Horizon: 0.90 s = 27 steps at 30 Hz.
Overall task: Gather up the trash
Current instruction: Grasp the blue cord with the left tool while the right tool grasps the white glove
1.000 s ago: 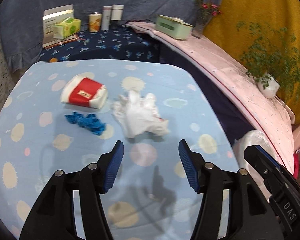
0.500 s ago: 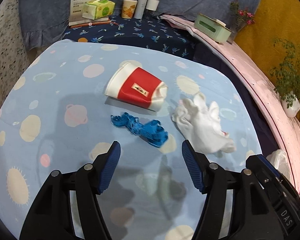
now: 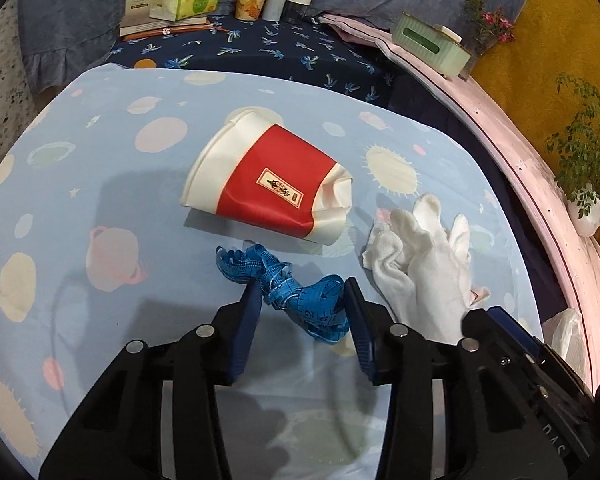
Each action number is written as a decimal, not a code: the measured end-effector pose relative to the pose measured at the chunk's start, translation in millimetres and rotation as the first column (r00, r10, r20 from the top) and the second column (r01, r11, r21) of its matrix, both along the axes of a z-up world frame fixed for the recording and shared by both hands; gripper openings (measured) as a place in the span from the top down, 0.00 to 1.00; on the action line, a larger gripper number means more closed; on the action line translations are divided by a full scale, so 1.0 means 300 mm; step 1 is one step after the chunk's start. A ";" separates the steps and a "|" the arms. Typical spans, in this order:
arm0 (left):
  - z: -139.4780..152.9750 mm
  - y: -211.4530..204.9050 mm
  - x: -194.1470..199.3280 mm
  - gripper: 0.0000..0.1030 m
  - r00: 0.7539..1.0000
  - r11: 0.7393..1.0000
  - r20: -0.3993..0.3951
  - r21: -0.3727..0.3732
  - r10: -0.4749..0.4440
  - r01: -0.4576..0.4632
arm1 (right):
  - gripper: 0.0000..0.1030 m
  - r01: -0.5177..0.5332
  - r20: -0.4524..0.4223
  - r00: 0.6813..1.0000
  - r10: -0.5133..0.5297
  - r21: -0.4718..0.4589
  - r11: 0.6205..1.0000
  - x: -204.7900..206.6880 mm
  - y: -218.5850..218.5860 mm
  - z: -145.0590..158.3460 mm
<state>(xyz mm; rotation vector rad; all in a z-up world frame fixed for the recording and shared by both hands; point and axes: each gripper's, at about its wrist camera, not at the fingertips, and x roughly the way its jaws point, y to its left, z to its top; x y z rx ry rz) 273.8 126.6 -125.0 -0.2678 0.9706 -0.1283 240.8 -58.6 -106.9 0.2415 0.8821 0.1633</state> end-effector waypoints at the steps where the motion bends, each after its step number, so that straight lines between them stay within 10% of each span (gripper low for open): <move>1: 0.002 -0.004 0.000 0.66 1.000 1.000 0.004 0.001 -0.005 0.005 | 0.73 -0.009 -0.005 1.000 0.009 0.003 1.000 0.000 0.003 -0.005; 8: 0.016 -0.030 -0.014 0.82 0.999 0.999 0.012 0.008 -0.037 0.037 | 0.87 -0.036 -0.008 0.999 0.036 0.005 0.999 -0.019 0.015 -0.007; 27: 0.237 -0.137 -0.183 0.85 0.988 0.996 0.122 0.023 -0.092 0.090 | 0.90 0.023 0.193 0.980 -0.038 0.076 0.997 -0.178 -0.122 0.312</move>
